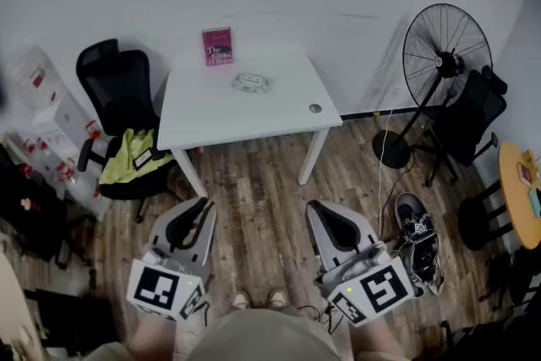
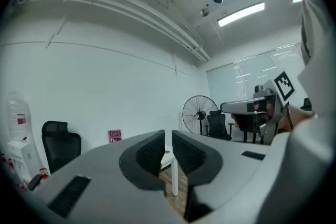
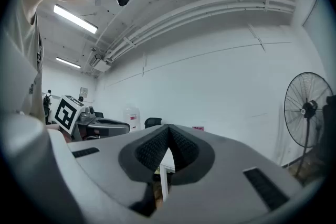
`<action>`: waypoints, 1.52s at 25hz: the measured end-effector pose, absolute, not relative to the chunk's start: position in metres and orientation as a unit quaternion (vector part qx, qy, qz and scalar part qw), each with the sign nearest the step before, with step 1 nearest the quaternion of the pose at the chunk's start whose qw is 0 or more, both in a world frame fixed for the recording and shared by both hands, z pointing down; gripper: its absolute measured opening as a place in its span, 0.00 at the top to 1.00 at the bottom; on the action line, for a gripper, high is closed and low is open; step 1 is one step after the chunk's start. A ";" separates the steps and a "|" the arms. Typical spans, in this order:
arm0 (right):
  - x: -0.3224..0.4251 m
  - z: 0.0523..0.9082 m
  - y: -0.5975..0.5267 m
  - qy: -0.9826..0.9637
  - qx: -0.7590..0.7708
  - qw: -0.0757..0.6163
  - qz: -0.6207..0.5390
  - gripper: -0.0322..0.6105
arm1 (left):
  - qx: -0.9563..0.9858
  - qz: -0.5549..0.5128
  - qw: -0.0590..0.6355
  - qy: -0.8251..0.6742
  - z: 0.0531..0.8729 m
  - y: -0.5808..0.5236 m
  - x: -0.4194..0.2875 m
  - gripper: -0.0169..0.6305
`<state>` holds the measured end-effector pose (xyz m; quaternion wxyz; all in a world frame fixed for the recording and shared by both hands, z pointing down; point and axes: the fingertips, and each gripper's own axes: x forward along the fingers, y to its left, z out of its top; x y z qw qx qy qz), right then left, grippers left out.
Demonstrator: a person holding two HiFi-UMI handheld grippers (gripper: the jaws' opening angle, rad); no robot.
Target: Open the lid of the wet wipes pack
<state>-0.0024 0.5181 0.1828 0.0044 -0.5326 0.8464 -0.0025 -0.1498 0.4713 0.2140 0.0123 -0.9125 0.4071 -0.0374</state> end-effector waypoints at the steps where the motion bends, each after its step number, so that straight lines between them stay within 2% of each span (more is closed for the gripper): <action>1: -0.001 0.183 0.518 0.846 -0.534 0.007 -0.005 0.91 | -0.912 -0.038 0.012 0.408 0.214 0.472 -0.149 0.88; 12: 0.016 0.187 0.519 0.850 -0.526 0.012 0.001 0.91 | -0.909 -0.034 0.011 0.415 0.218 0.473 -0.132 0.89; 17: 0.039 0.187 0.519 0.849 -0.527 0.038 -0.005 0.90 | -0.908 -0.039 0.012 0.417 0.222 0.474 -0.114 0.91; 19: 0.052 0.189 0.519 0.845 -0.533 0.044 -0.009 0.72 | -0.907 -0.039 0.013 0.420 0.222 0.475 -0.106 0.91; 20: 0.059 0.190 0.518 0.843 -0.536 0.043 -0.008 0.68 | -0.906 -0.038 0.014 0.422 0.221 0.475 -0.102 0.92; 33: 0.082 0.209 0.498 0.847 -0.531 0.013 -0.009 0.68 | -0.899 -0.043 0.017 0.435 0.230 0.464 -0.083 0.93; 38: 0.084 0.223 0.470 0.848 -0.530 -0.020 -0.006 0.67 | -0.898 -0.043 0.016 0.437 0.239 0.438 -0.078 0.93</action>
